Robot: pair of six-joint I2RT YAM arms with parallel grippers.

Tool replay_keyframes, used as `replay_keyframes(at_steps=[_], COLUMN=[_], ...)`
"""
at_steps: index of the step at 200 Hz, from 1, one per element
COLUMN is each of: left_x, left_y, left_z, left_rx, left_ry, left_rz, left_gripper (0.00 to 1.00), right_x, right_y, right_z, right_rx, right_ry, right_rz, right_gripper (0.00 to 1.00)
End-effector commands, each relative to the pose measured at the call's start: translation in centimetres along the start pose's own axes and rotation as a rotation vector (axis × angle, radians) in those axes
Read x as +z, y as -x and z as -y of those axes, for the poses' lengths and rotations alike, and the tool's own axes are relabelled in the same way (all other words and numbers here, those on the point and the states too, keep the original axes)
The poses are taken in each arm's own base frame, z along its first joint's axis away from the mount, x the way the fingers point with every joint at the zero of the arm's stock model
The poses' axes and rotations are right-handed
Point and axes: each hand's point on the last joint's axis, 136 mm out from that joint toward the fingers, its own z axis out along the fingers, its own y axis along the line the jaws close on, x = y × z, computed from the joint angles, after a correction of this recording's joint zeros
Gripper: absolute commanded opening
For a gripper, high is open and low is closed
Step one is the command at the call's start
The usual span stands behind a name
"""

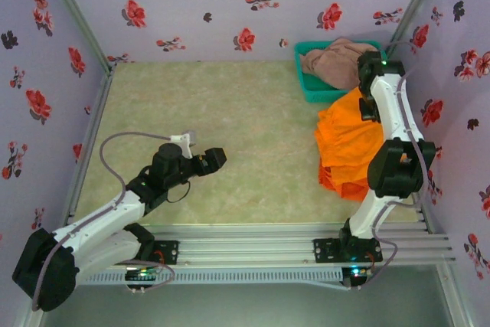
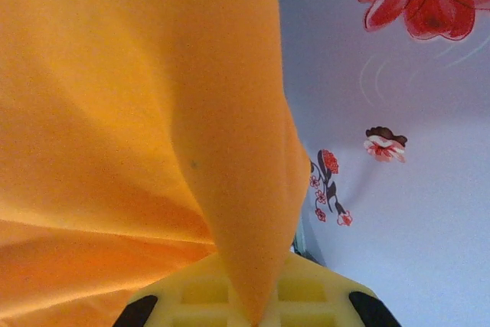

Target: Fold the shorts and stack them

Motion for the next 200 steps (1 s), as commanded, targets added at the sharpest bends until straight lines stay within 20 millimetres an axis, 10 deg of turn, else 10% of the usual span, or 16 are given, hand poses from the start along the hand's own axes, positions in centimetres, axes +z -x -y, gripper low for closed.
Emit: replay_keyframes(at_steps=[1, 44, 77, 146, 200], left_x=[-0.3, -0.3, -0.6, -0.7, -0.8], left_y=[0.6, 0.5, 0.5, 0.8, 0.9], left_z=[0.2, 0.2, 0.1, 0.3, 0.5], left_rx=[-0.011, -0.015, -0.021, -0.02, -0.019], left_ry=[-0.013, -0.013, -0.014, -0.022, -0.027], left_rz=[0.025, 0.024, 0.028, 0.039, 0.042], left_gripper=[0.99, 1.0, 1.0, 0.99, 0.99], right_x=[1.8, 4.9, 2.7, -9.1, -5.0], right_y=[0.4, 0.2, 0.7, 1.0, -3.1], right_z=[1.5, 3.0, 4.1, -9.1, -16.4], right_rx=[0.022, 0.086, 0.201, 0.37, 0.379], right_ry=[-0.079, -0.137, -0.082, 0.978, 1.12], right_rz=[-0.011, -0.079, -0.001, 0.238, 0.078], right_gripper=[0.05, 0.48, 0.84, 0.99, 0.99])
